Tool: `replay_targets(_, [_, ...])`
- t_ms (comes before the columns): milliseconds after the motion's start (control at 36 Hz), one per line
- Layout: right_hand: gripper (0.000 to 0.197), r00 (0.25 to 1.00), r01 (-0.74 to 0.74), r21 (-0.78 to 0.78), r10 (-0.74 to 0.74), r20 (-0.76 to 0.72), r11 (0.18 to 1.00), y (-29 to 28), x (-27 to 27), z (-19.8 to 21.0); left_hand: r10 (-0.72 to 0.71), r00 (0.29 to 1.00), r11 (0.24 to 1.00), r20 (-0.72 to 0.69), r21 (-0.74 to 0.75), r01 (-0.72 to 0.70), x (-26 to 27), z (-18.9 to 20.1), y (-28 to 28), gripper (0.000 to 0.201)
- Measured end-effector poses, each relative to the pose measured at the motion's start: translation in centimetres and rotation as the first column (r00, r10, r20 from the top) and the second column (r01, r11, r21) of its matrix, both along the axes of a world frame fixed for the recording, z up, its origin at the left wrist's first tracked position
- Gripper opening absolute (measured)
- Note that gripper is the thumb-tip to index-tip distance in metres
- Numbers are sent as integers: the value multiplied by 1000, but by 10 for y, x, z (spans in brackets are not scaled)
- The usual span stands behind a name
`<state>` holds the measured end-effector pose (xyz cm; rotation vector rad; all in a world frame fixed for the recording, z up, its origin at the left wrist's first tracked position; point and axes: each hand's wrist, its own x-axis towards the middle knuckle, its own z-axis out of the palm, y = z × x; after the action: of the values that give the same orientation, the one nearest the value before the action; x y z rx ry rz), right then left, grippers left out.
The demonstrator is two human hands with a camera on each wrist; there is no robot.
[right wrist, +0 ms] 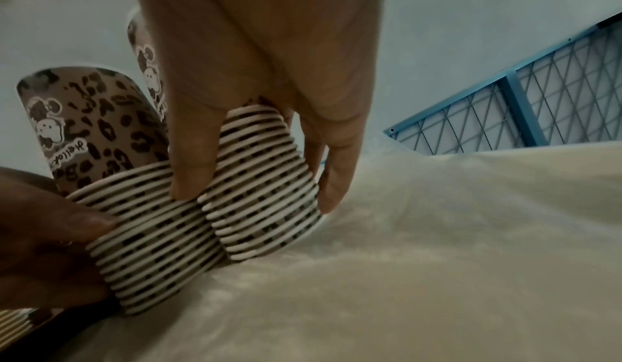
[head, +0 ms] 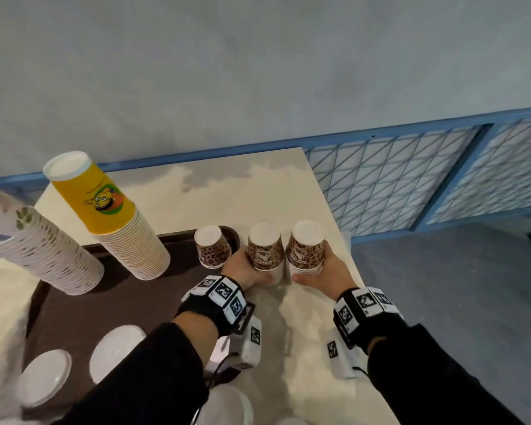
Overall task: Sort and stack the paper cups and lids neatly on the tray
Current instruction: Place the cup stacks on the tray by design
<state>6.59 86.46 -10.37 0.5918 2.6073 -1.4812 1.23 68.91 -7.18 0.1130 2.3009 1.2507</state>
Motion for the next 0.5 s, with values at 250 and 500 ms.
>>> replay_targets(250, [83, 997, 68, -21, -67, 40, 997, -5, -3, -2, 30, 991, 990, -131, -131, -47, 6, -17, 2, 75])
replay_targets(500, [69, 974, 44, -194, -86, -211, 980, -21, -4, 28, 174, 943, 985, -284, 66, -162, -1, 0, -26, 78])
